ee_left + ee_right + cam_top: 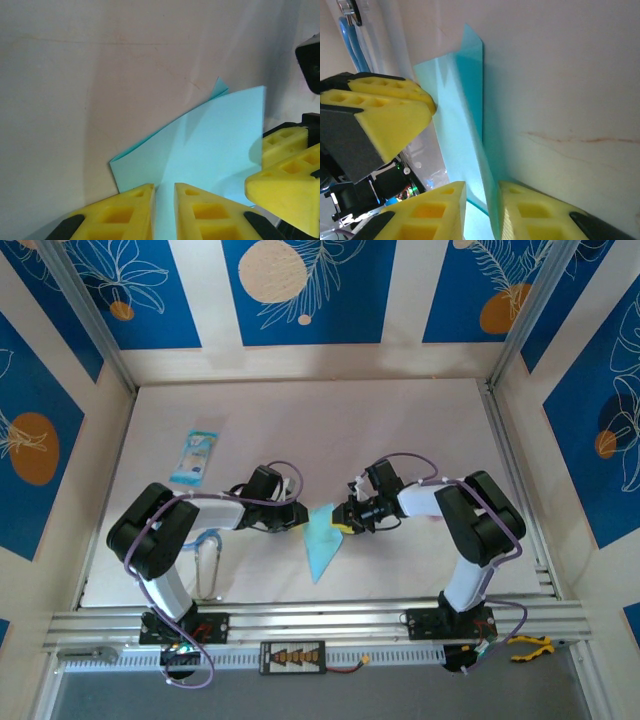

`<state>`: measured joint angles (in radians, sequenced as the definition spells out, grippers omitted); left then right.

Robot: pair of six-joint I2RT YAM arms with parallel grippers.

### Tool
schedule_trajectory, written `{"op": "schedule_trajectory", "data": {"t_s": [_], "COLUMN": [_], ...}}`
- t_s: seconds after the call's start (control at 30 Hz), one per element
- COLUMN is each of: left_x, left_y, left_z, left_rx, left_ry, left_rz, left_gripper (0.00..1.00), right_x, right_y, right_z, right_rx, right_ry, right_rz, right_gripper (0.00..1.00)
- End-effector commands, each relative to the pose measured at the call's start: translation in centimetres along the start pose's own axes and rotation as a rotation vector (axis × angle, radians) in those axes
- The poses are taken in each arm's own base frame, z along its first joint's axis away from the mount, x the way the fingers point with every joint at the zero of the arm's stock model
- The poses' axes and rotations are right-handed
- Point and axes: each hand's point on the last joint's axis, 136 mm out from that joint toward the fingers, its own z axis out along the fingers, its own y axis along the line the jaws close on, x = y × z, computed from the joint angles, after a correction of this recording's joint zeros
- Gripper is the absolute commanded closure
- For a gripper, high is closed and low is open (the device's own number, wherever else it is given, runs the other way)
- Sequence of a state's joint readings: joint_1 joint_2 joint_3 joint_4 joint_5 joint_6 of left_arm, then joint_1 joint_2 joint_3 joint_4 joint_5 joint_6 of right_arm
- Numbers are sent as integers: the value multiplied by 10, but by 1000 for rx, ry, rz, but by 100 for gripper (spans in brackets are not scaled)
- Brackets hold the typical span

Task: Fold a paper plane with a square sheet of paper (pick it up from the middle)
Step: Perform the fifth fold on the wing at the bottom-center of the table.

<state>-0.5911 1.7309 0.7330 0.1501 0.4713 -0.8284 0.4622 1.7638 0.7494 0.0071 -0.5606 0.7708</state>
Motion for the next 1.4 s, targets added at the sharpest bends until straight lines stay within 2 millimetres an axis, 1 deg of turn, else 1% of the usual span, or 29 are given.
{"op": "schedule_trajectory", "data": {"t_s": [0.0,0.17,0.27,0.37,0.43,0.5,0.57,0.67,0.8,0.9,1.0,1.13,1.23,1.37], "left_x": [17,12,6,-1,-5,-4,-1,12,36,55,72,89,94,91], "left_y": [31,19,2,-16,-26,-34,-39,-49,-49,-46,-48,-48,-42,-35], "left_z": [6,0,-10,-25,-38,-49,-57,-65,-64,-59,-52,-42,-36,-31], "left_rx": [-83,-42,-1,41,59,72,79,64,-45,-119,-157,-231,-301,-374], "left_ry": [38,15,-10,-57,-101,-135,-159,-185,-178,-167,-145,-135,-132,-134], "left_rz": [-26,-16,22,72,111,155,202,317,497,614,713,847,896,934], "left_gripper": [82,80,76,67,60,56,56,56,56,53,51,49,48,48], "right_x": [0,0,1,-2,-3,-5,-4,-3,2,4,7,9,10,12], "right_y": [5,6,5,2,-1,0,-3,-8,-19,-19,-19,-8,0,5], "right_z": [1,0,-3,-11,-17,-23,-26,-30,-28,-28,-25,-25,-26,-26], "right_rx": [-11,-13,2,35,50,35,34,8,4,17,29,14,17,25], "right_ry": [34,34,13,-41,-98,-147,-203,-278,-354,-398,-430,-447,-458,-454], "right_rz": [-20,-27,-22,19,81,131,207,330,487,524,558,557,541,529], "right_gripper": [79,88,94,98,99,99,100,100,100,100,100,100,100,100]}}
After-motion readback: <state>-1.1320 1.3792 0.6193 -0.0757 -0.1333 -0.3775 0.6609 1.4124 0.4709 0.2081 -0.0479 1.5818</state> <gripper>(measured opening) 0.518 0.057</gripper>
